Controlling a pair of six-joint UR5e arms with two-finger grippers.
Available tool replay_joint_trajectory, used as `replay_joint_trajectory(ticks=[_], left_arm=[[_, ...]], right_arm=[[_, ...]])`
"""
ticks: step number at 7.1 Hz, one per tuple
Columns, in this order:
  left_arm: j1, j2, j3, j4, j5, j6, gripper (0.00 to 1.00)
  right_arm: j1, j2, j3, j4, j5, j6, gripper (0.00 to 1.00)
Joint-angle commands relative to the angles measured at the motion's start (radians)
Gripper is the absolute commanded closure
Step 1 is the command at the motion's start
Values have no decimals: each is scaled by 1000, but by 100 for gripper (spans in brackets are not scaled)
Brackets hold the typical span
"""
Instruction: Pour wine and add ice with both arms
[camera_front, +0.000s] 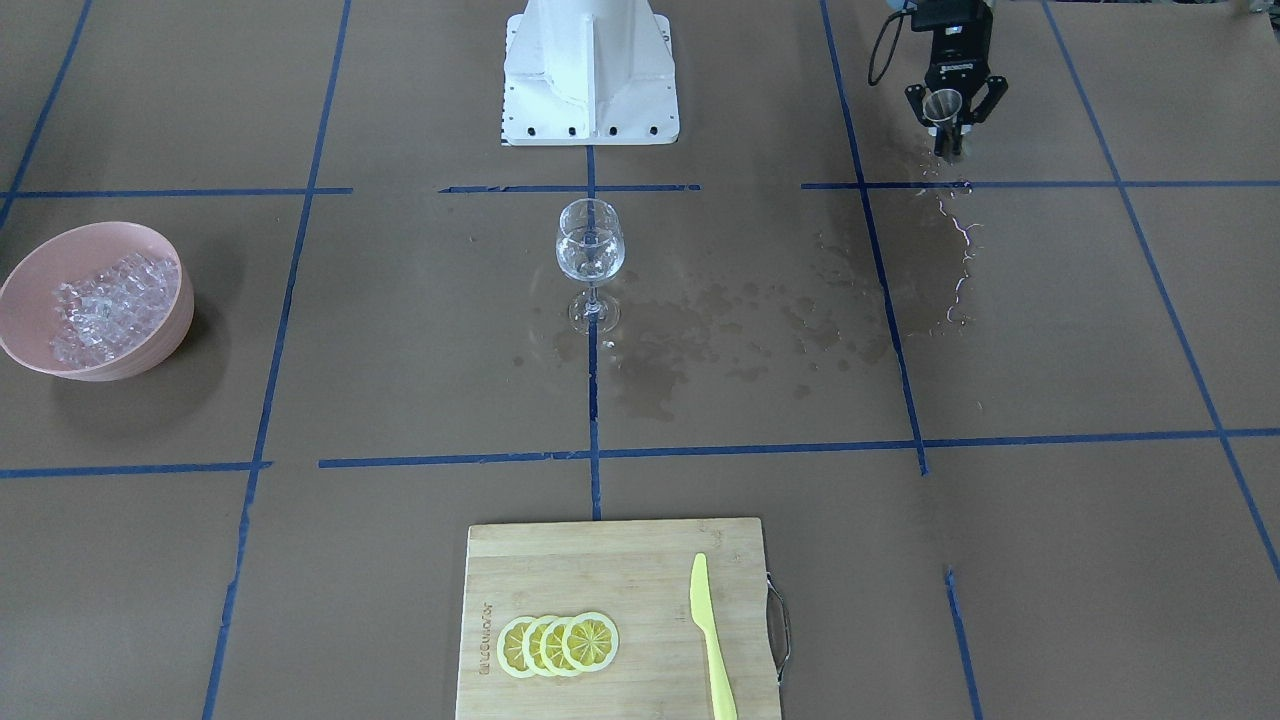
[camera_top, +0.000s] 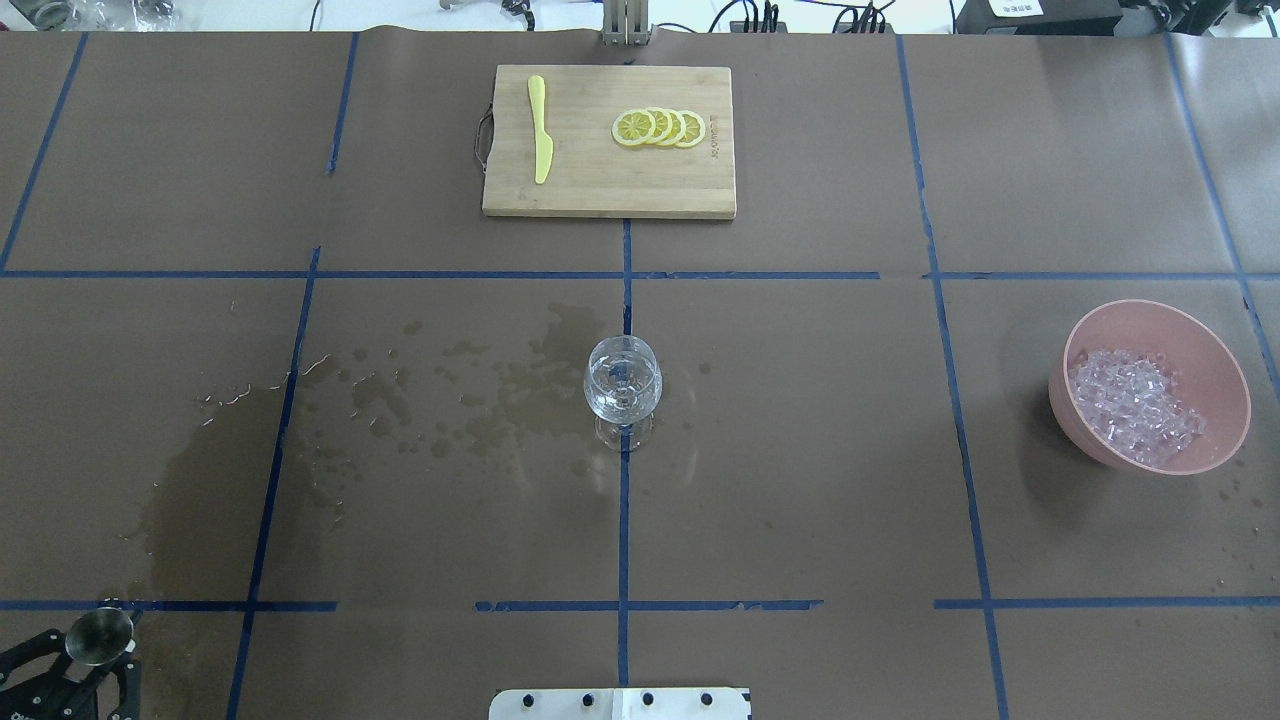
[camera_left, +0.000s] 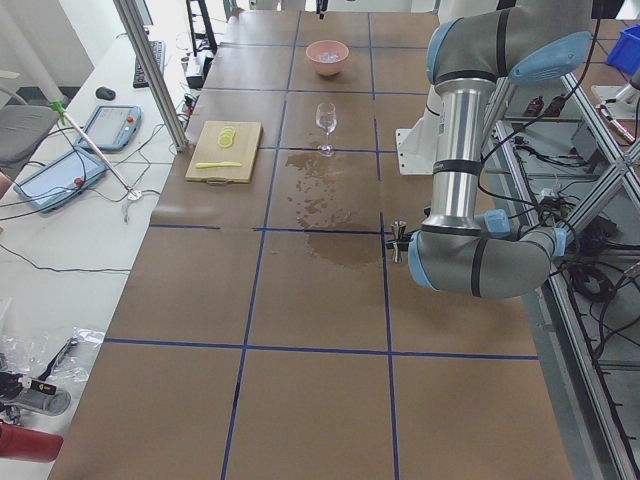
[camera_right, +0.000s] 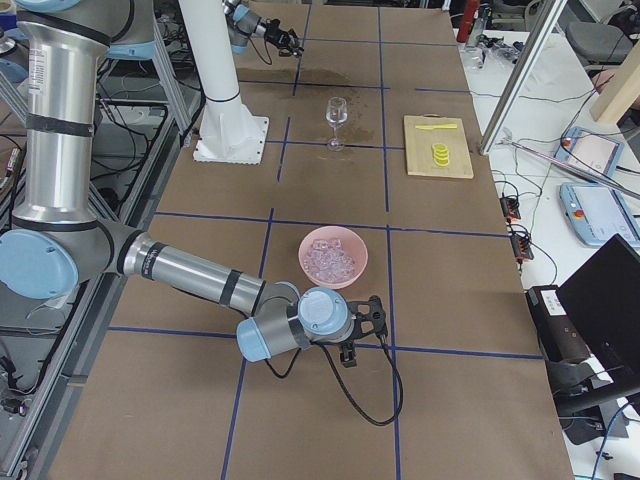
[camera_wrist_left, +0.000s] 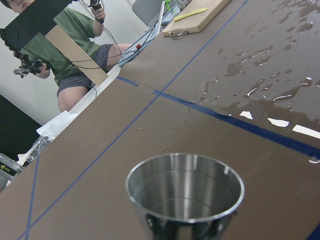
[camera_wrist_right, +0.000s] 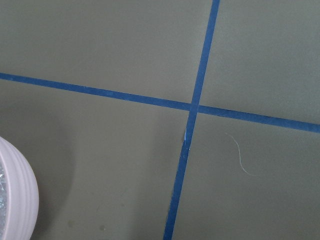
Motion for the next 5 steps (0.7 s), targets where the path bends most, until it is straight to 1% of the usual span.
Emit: replay_joint_trajectory(ticks=[1,2,3,5], left_arm=[[-1,-48,-48,1,21,-58,100],[-3,-53,-111,6,21,-58,100],[-10,-54,-139,6,20,-57,100],[-38,-56,-121,-13,20,-72,100]], right_arm=[[1,1,0,0,0,2,0],[1,1,0,2,0,6,0],[1,-2,3,2,0,6,0],[1,-4,5,2,0,6,0]])
